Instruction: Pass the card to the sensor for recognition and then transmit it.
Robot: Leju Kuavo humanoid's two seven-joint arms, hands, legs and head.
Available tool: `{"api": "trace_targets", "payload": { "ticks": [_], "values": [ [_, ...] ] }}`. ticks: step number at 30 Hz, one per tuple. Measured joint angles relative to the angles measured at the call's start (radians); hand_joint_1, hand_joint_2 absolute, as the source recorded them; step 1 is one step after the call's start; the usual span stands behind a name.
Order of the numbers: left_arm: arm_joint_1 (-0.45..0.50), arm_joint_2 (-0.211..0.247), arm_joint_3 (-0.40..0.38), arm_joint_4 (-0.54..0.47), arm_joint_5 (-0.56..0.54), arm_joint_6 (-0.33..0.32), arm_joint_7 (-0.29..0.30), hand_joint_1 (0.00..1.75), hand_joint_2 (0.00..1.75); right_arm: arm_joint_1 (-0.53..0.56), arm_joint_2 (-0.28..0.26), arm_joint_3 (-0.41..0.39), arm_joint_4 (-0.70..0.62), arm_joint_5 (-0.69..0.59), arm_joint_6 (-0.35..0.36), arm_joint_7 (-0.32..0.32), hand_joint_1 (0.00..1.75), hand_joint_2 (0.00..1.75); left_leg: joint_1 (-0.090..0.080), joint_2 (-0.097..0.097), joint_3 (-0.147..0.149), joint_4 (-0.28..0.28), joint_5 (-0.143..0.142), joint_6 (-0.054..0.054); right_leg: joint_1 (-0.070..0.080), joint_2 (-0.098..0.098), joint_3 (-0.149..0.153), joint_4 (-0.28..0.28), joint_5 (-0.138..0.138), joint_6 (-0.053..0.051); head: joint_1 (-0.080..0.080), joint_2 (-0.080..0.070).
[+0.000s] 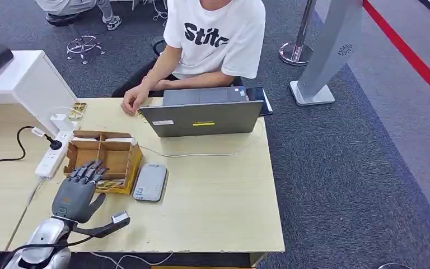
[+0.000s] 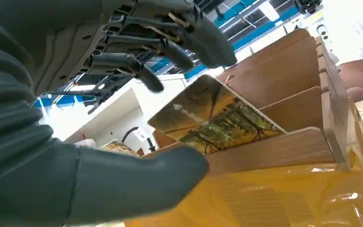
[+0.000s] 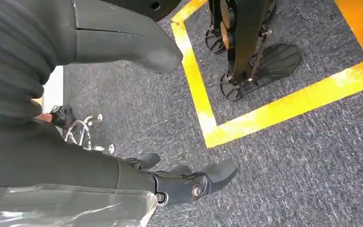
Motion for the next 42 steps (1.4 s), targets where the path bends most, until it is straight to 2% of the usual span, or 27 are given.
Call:
{"api": "trace_targets", "payload": {
  "ticks": [8, 15, 17, 26, 32, 42],
  "values": [
    [0.000, -0.008, 0.017, 0.028, 0.007, 0.013, -0.004, 1.75, 1.75, 0.000, 0.000, 0.000, 0.000, 0.003, 0.000, 0.010, 0.00, 1.75, 0.000, 0.000, 0.000, 0.000, 0.000, 0.000, 0.000, 0.000, 0.000, 0.000, 0.000, 0.000, 0.000, 0.000],
    [-0.004, -0.022, 0.036, 0.035, -0.002, 0.119, -0.023, 1.75, 1.75, 0.000, 0.000, 0.000, 0.000, 0.005, -0.005, 0.012, 0.00, 1.75, 0.000, 0.000, 0.000, 0.000, 0.000, 0.000, 0.000, 0.000, 0.000, 0.000, 0.000, 0.000, 0.000, 0.000],
    [-0.008, -0.024, 0.042, 0.027, -0.007, 0.132, -0.024, 1.75, 1.75, 0.000, 0.000, 0.000, 0.000, 0.005, -0.005, 0.013, 0.00, 1.75, 0.000, 0.000, 0.000, 0.000, 0.000, 0.000, 0.000, 0.000, 0.000, 0.000, 0.000, 0.000, 0.000, 0.000],
    [-0.044, -0.027, 0.061, -0.049, -0.003, 0.100, -0.025, 1.75, 1.75, 0.000, 0.000, 0.000, 0.000, 0.009, -0.005, 0.012, 0.00, 1.75, 0.000, 0.000, 0.000, 0.000, 0.000, 0.000, 0.000, 0.000, 0.000, 0.000, 0.000, 0.000, 0.000, 0.000],
    [-0.097, -0.016, 0.073, -0.093, 0.037, 0.050, -0.025, 1.75, 1.75, 0.000, 0.000, 0.000, 0.000, 0.014, 0.000, 0.009, 0.00, 1.75, 0.000, 0.000, 0.000, 0.000, 0.000, 0.000, 0.000, 0.000, 0.000, 0.000, 0.000, 0.000, 0.000, 0.000],
    [-0.121, -0.003, 0.077, -0.102, 0.046, 0.037, -0.025, 1.75, 1.75, 0.000, 0.000, 0.000, 0.000, 0.021, 0.002, 0.010, 0.00, 1.75, 0.000, 0.000, 0.000, 0.000, 0.000, 0.000, 0.000, 0.000, 0.000, 0.000, 0.000, 0.000, 0.000, 0.000]
  ]
}}
